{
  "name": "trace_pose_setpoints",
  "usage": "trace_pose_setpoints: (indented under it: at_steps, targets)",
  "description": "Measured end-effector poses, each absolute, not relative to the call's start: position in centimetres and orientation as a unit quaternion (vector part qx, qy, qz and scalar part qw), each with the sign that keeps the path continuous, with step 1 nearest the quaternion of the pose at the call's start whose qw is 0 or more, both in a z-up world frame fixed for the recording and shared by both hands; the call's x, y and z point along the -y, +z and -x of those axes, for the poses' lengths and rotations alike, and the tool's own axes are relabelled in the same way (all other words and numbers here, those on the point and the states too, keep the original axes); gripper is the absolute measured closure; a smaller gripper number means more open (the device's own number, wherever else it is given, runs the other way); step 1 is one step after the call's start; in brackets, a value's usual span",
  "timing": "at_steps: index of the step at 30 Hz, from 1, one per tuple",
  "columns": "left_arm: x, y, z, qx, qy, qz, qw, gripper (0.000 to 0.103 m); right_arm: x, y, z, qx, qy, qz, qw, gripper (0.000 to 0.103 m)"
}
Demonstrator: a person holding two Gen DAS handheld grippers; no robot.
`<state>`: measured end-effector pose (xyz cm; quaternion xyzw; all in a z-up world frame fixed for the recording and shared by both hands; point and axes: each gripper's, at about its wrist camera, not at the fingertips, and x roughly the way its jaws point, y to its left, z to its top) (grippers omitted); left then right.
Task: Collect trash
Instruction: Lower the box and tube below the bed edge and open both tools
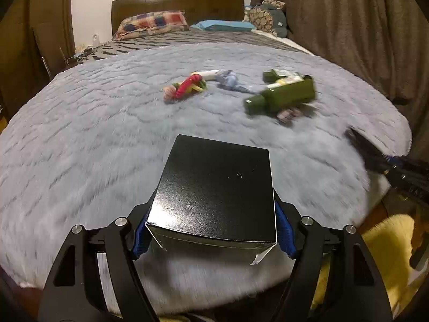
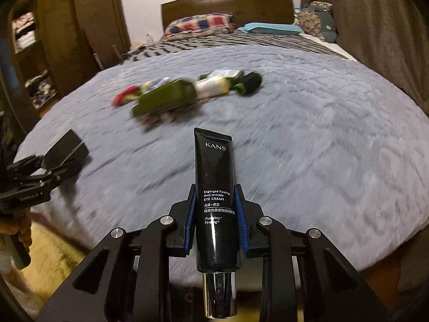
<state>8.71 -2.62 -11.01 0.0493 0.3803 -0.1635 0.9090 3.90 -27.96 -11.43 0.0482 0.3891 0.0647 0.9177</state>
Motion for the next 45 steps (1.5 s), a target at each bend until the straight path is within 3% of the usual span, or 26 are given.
trace_pose_setpoints:
  at_steps: [15,29,41,43,45]
  targets:
    - [1.3,-15.3,1.2,-0.426,-0.174,-0.053,0.886,0.033,20.0,-15.3,3.7,-0.446,0.157,-0.051,0.880,0.076]
    - [1.3,-24.7,0.4,-0.532,-0.173,-0.052,0.827,0.033,17.6,-23.8,2.3,-0.553,0.130,-0.054,0.821,0.076]
    - [2.3,-28.0,-0.3,-0.579,-0.181,-0.055,0.793,0.032,17.2,-26.1,1.7,-0.573,0.121,-0.072,0.807,0.073]
    - [2.7,-28.1,-0.1,-0.581,-0.180,-0.055,0.792,0.032,18.1,-26.2,1.3,-0.570,0.122,-0.074,0.809,0.070]
    - [2.8,-28.3,0.0,-0.583,-0.180,-0.054,0.791,0.032,18.0,-25.8,1.2,-0.564,0.121,-0.073,0.814,0.056]
